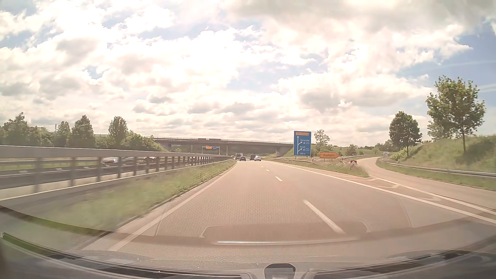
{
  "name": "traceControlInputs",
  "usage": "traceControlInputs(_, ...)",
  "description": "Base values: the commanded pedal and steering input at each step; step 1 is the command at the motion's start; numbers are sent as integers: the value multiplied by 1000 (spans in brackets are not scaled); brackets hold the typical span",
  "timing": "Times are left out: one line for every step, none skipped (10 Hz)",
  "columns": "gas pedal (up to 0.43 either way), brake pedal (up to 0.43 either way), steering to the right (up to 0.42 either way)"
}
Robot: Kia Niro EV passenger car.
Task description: Follow the waypoints while adhering to traffic rules and regulations
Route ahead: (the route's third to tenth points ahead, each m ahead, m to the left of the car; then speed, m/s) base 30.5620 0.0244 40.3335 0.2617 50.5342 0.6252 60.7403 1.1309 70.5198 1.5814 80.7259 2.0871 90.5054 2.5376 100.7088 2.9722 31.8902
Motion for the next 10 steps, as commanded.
traceControlInputs(220,0,-3)
traceControlInputs(220,0,-3)
traceControlInputs(220,0,-3)
traceControlInputs(220,0,-5)
traceControlInputs(220,0,-5)
traceControlInputs(220,0,-5)
traceControlInputs(220,0,-6)
traceControlInputs(220,0,-6)
traceControlInputs(220,0,-6)
traceControlInputs(220,0,-6)
